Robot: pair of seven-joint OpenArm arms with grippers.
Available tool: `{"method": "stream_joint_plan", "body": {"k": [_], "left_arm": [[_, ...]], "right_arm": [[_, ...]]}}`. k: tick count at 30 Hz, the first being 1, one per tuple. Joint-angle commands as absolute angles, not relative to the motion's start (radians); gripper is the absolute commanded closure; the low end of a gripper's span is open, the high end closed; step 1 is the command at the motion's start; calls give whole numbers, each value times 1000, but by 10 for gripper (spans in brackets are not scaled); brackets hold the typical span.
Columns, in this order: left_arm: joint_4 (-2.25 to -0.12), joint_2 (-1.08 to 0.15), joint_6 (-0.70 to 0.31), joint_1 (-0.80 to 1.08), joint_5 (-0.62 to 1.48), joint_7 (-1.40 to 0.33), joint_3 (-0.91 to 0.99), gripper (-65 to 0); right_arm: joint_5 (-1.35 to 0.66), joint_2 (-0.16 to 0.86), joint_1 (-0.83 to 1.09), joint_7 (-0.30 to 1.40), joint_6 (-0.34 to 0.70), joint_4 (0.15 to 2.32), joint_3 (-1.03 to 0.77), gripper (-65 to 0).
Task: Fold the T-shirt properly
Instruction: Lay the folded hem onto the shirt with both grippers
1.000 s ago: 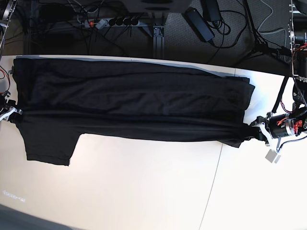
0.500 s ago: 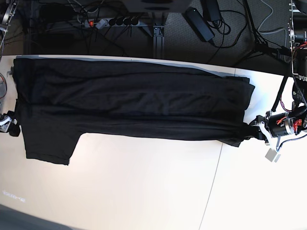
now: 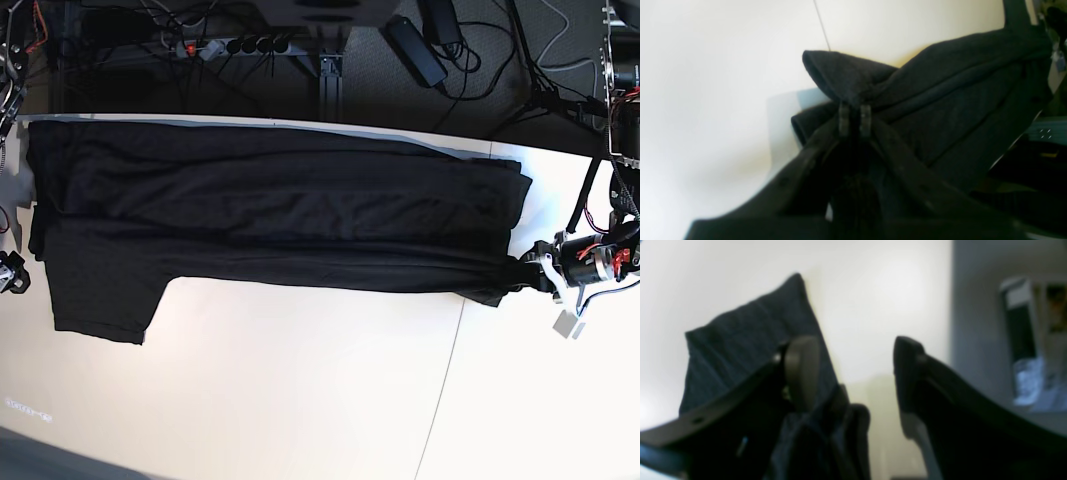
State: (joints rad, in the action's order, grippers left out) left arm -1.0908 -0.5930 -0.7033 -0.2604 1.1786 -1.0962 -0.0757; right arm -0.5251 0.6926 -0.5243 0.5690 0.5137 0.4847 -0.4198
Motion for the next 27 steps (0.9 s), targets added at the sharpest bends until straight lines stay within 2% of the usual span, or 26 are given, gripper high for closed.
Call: {"method": "stream_joint_plan", "body": {"k": [1,11,21,23,27], "left_arm": [[-1105,-612,-698,-282,1206,-1084,-69,0],[-1105,-612,-698,-282,1231,-1104,-69,0],[-1105,-612,-698,-282,1246,-1104,-69,0],[-1105,-612,-698,-282,1246,-1104,-69,0],[-1105,-612,-698,-282,1246,-1103,-69,0]], "right_arm": [[-520,710,-545,548,580,488,-426,-357],[-426,578,-551,505,580,480,-426,-357],[-400,512,-562,504,580,480,-416,-354],[-399,513,-562,500,580,481,-416,-293],[-352,519,-562,437,580,494,-417,-42]]}}
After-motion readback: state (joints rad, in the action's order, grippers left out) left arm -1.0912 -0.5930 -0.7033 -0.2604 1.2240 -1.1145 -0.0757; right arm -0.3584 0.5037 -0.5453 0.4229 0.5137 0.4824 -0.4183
